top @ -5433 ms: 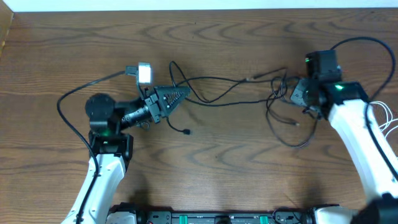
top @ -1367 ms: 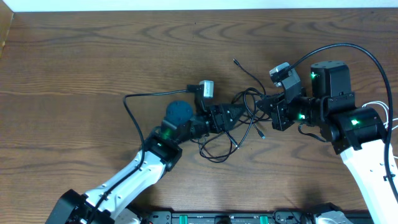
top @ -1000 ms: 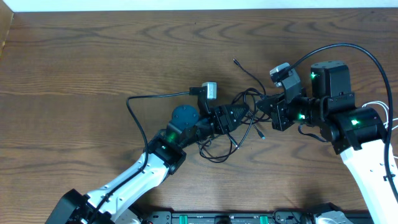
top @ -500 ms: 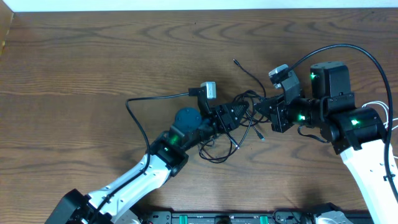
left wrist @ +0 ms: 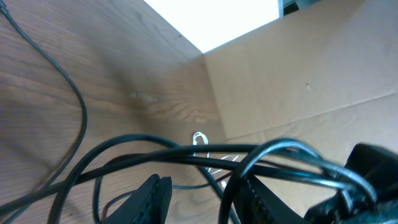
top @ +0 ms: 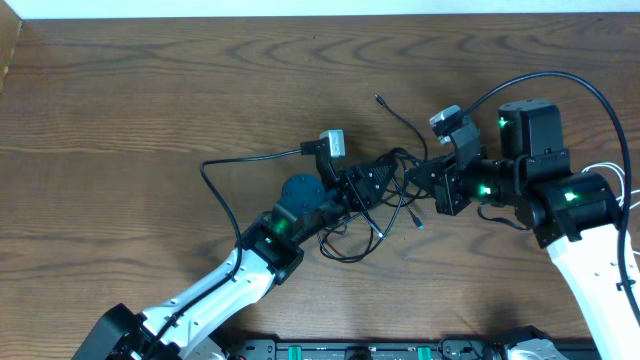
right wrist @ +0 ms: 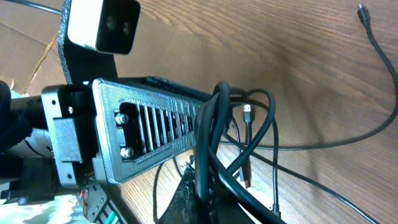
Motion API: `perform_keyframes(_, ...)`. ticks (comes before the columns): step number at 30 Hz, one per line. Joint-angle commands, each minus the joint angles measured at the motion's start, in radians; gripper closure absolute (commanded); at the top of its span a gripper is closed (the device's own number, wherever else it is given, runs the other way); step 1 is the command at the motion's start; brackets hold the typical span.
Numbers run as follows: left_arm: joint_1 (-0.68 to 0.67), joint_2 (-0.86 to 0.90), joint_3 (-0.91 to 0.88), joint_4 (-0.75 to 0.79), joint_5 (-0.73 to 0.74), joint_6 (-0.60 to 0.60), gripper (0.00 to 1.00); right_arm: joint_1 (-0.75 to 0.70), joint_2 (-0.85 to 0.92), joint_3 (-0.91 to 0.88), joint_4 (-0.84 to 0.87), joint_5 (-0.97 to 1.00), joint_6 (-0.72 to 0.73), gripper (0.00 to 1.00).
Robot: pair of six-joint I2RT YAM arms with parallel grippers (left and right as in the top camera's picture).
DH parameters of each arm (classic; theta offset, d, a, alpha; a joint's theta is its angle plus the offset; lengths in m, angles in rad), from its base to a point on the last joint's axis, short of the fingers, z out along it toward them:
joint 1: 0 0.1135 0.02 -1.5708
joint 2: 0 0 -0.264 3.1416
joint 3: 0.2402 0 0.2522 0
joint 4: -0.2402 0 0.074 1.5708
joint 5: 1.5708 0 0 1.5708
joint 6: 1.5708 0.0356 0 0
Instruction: Untangle cables
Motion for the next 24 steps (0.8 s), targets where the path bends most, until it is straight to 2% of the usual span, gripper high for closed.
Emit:
perform_keyframes(1,-0.001,-0.006,0.012,0.026,-0.019,-0.034,0.61,0.029,-0.002,0.005,-0.001,-0.029,0.013,0.99)
perform_keyframes(4,-0.001,-0.006,0.012,0.040,0.007,-0.034,0.61,0.050,-0.002,0.005,0.005,-0.016,0.013,0.99)
perform_keyframes(9,0.000,-0.006,0.012,0.034,0.063,-0.029,0.73,0.055,-0.002,0.005,0.009,-0.003,0.013,0.99)
perform_keyframes(12,0.000,-0.006,0.012,0.029,0.076,-0.028,0.75,0.055,-0.002,0.005,0.009,-0.002,0.013,0.99)
perform_keyframes(15,0.000,-0.006,0.012,0.011,0.077,0.006,0.81,0.055,-0.002,0.005,0.009,0.015,0.013,0.99)
perform_keyframes(16,0.000,-0.006,0.012,0.001,0.077,0.018,0.89,0.055,-0.002,0.005,0.009,0.029,0.013,0.99)
perform_keyframes(17,0.000,-0.006,0.012,-0.008,0.077,0.022,0.92,0.055,-0.002,0.005,0.008,0.049,0.013,0.99)
perform_keyframes(24,0.003,-0.010,0.012,-0.025,0.089,0.135,0.92,0.055,-0.002,0.005,-0.018,0.338,0.089,0.98)
